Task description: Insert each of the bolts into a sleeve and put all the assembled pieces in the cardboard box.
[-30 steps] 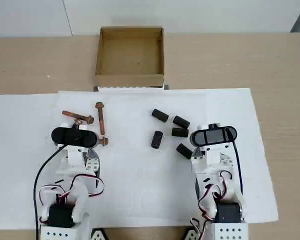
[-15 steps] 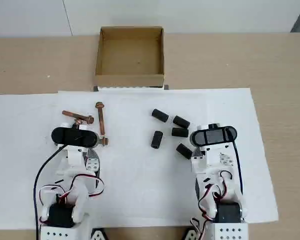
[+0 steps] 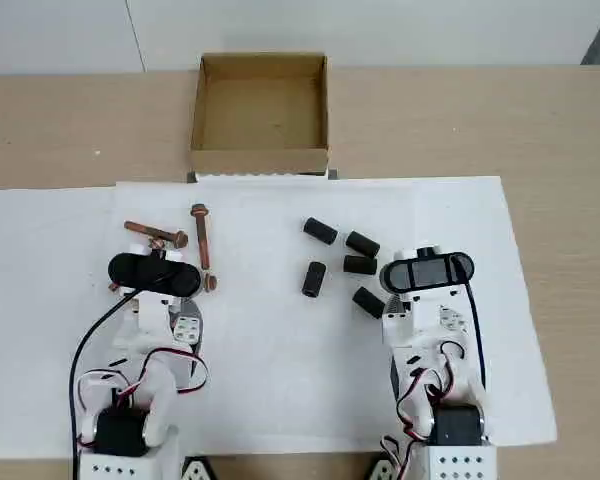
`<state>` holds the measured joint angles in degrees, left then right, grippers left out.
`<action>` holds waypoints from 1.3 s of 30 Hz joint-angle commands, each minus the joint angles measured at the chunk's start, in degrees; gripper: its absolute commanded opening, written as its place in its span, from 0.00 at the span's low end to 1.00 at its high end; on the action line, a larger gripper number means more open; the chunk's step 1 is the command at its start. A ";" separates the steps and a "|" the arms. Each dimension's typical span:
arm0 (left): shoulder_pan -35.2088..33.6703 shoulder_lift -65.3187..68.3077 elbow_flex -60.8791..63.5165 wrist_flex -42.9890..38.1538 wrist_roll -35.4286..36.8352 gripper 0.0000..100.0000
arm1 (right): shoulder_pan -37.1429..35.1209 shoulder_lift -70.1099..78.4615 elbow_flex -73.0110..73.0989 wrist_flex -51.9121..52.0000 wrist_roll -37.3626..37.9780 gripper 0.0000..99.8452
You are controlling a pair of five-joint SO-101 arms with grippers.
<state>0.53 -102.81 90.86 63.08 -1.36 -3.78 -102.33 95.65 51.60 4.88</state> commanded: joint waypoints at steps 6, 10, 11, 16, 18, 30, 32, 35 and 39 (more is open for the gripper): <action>0.26 0.09 -14.02 2.02 -0.62 0.14 | 0.04 -0.40 0.88 -0.66 -0.09 0.00; 2.20 0.09 -20.00 8.79 -0.62 0.14 | 0.04 -0.40 0.88 -0.66 -0.09 0.00; 2.81 0.09 -21.23 10.64 -0.62 0.14 | 0.04 -0.40 0.88 -0.66 -0.09 0.00; 3.52 0.26 -24.13 12.75 -0.62 0.14 | 0.04 -0.40 0.88 -0.66 -0.09 0.00; 3.52 2.20 -25.89 12.84 -0.62 0.14 | 0.04 -0.40 0.88 -0.66 -0.09 0.00; 1.41 43.08 -59.21 22.77 -0.26 0.14 | 0.04 -0.40 0.88 -0.66 -0.09 0.00; 1.41 48.00 -63.43 25.49 -0.35 0.14 | 0.04 -0.40 0.88 -0.66 -0.09 0.00; 1.41 53.45 -68.09 28.31 -0.35 0.14 | 0.04 -0.40 0.88 -0.66 -0.09 0.00; 1.76 57.76 -70.29 31.47 -0.35 0.14 | -0.13 -0.40 0.88 -0.66 -0.18 0.00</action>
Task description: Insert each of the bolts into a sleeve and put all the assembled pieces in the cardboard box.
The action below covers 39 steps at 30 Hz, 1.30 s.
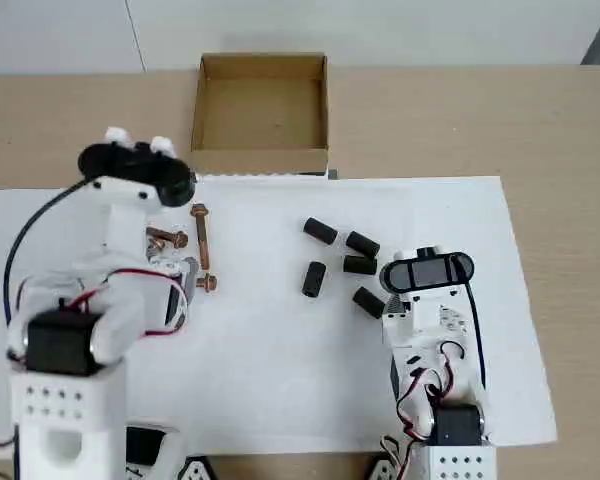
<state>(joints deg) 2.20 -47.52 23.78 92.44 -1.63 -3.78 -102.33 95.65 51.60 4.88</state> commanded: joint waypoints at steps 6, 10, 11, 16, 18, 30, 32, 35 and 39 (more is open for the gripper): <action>0.09 5.80 -3.30 3.52 -0.09 0.14 | -0.13 -0.40 0.88 -0.66 -0.26 0.00; 0.09 6.68 -4.79 4.13 -0.09 0.14 | -0.22 -0.40 0.88 -0.66 -0.09 0.00; 0.09 7.38 -6.29 4.75 -0.09 0.14 | -0.22 -0.40 0.88 -0.66 -0.18 0.00; 0.09 13.36 -14.73 7.65 0.00 0.14 | -0.22 -0.40 0.88 -0.66 -0.09 0.00; -0.18 16.09 -18.33 8.00 0.00 0.14 | -0.40 -0.40 0.88 -1.19 -0.88 0.00; -0.26 23.74 -22.81 8.00 -1.41 0.14 | -4.97 0.31 -12.40 4.62 -5.01 0.00; -0.26 24.62 -22.73 8.00 -2.64 0.14 | -6.46 0.66 -16.70 8.22 -3.69 0.00; -0.26 27.34 -22.64 8.00 -2.90 0.14 | -6.64 4.09 -22.95 13.49 -2.81 0.00; -0.26 32.26 -22.64 8.00 -2.90 0.14 | -4.62 14.99 -30.24 14.02 -1.49 0.00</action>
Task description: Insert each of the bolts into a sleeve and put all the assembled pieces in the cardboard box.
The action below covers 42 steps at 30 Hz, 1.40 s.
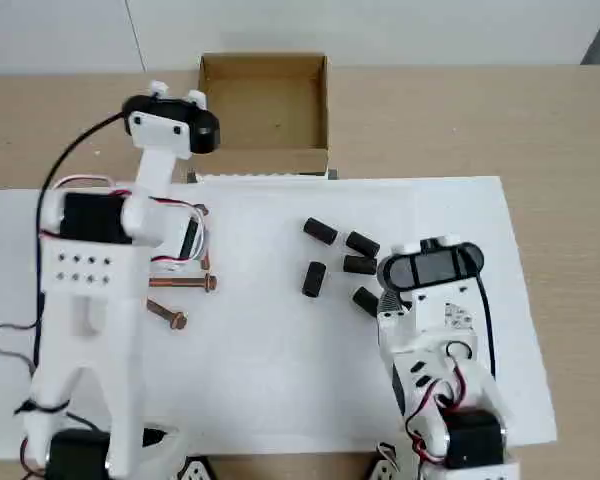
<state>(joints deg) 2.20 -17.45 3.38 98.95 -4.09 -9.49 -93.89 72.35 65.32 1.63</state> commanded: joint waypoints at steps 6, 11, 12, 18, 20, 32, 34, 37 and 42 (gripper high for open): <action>-0.26 9.41 -2.24 1.41 -0.09 0.14 | 1.45 27.03 -25.58 4.88 2.99 0.00; -0.35 10.64 -2.33 -1.32 4.40 0.14 | 1.19 41.98 -39.38 13.93 3.34 0.00; -0.35 10.90 -2.33 -1.76 5.71 0.14 | 1.19 44.97 -41.23 15.69 3.34 0.00; -3.96 13.89 -2.33 -2.90 10.55 0.14 | 1.19 60.09 -49.67 22.73 11.25 0.00; -5.89 14.68 -2.33 -3.34 10.46 0.14 | 1.10 63.69 -51.96 22.99 14.86 0.00; -9.67 17.32 -2.33 -2.99 6.42 0.14 | -9.54 75.12 -56.35 24.57 19.96 0.11; -9.67 17.32 -2.33 -2.64 6.42 0.14 | -10.77 75.74 -56.26 24.57 21.01 0.12; -9.49 17.32 -2.33 -2.55 6.33 0.14 | -12.09 76.88 -56.18 24.40 22.77 0.12; -9.41 17.32 -2.33 -2.37 6.33 0.14 | -11.82 79.69 -56.09 24.22 26.02 0.12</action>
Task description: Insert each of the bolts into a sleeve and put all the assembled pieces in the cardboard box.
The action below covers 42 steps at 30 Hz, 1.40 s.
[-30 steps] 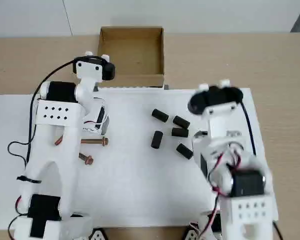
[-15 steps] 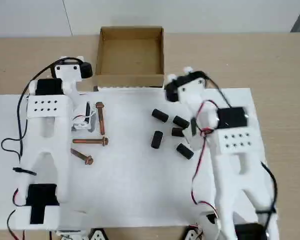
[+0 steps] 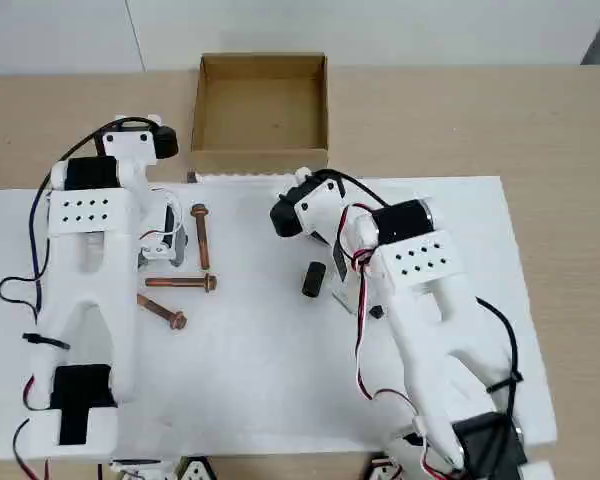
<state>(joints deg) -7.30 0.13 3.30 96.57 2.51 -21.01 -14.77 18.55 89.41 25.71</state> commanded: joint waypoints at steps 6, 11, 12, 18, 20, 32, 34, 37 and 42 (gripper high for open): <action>0.09 -0.26 -2.24 0.09 -0.26 0.14 | 2.95 6.02 -2.29 -2.95 5.71 0.12; 0.18 -0.26 -2.24 0.09 -2.20 0.14 | 5.85 10.07 -2.29 -5.32 8.53 0.12; 0.18 -0.26 -2.24 0.09 -2.29 0.14 | 5.85 10.59 -2.29 -5.32 8.88 0.12; 0.18 -0.26 -2.24 -0.09 -2.20 0.14 | 5.41 12.70 -2.29 -6.46 9.23 0.12; 0.18 -0.26 -2.24 -0.18 -2.20 0.14 | 5.67 13.58 -2.29 -7.52 9.32 0.12; 0.18 -0.26 -2.24 0.00 -2.20 0.14 | 5.85 22.55 -2.29 -13.32 11.25 0.12; 0.18 -0.26 -2.24 -0.09 -2.20 0.14 | 5.85 24.22 -2.29 -14.02 11.25 0.12; 0.18 -0.26 -2.15 -0.09 -2.20 0.14 | 5.85 26.86 -2.29 -14.90 11.25 0.12; 0.18 -0.26 -2.15 0.09 -2.20 0.14 | 5.85 29.93 -2.29 -15.69 11.25 0.02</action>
<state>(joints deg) -7.30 0.13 3.30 96.57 0.66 -15.74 12.22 16.26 76.40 36.53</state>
